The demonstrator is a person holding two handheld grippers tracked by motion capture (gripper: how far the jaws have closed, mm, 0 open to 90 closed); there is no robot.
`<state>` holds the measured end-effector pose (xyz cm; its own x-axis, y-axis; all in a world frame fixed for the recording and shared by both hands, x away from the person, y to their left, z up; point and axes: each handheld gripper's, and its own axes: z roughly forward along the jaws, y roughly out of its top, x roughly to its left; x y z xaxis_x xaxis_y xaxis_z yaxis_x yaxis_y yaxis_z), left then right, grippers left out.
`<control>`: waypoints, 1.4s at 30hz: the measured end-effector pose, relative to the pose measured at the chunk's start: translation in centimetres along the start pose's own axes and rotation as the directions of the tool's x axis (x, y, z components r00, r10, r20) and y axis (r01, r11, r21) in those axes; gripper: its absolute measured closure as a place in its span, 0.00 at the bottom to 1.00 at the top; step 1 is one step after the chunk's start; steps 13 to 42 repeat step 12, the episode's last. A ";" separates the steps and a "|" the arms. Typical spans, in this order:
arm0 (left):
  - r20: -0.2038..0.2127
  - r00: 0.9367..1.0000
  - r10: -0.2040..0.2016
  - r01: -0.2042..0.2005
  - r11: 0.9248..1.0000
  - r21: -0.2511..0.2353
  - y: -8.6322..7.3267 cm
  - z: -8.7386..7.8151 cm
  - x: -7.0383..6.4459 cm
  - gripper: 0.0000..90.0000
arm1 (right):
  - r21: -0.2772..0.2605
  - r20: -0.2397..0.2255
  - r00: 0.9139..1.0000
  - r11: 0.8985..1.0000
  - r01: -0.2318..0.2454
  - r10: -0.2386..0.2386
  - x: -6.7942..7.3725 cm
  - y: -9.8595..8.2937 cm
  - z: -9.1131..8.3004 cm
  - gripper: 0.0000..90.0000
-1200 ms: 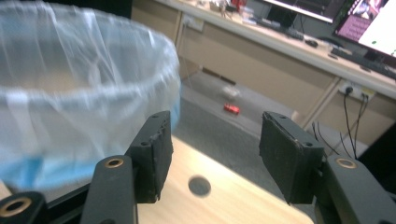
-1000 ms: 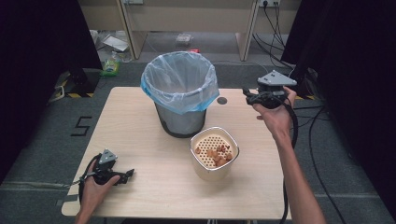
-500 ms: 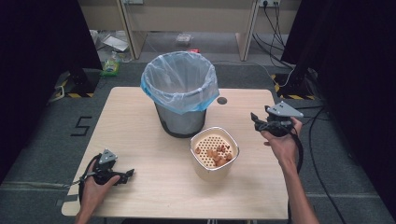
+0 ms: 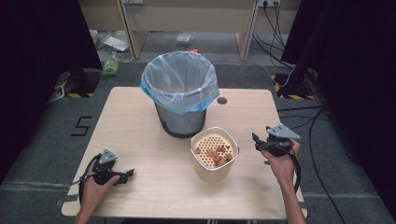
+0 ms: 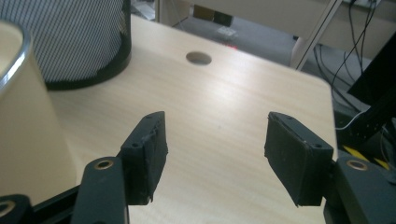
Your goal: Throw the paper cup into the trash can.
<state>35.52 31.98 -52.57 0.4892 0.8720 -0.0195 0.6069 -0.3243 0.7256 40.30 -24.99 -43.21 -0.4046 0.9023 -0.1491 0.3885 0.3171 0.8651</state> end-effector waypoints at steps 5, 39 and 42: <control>0.000 1.000 -0.001 0.001 1.000 -0.001 0.0 0.0 0.0 0.00 | 0.055 -0.006 1.000 0.998 0.005 -0.005 0.4 -2.0 0.7 0.43; 0.000 1.000 0.000 0.000 1.000 -0.001 0.0 0.0 0.0 0.00 | 0.101 -0.020 1.000 0.995 -0.016 0.018 0.7 -3.4 1.4 0.42; 0.000 1.000 0.000 0.000 1.000 -0.001 0.0 0.0 0.0 0.00 | 0.101 -0.020 1.000 0.995 -0.016 0.018 0.7 -3.4 1.4 0.42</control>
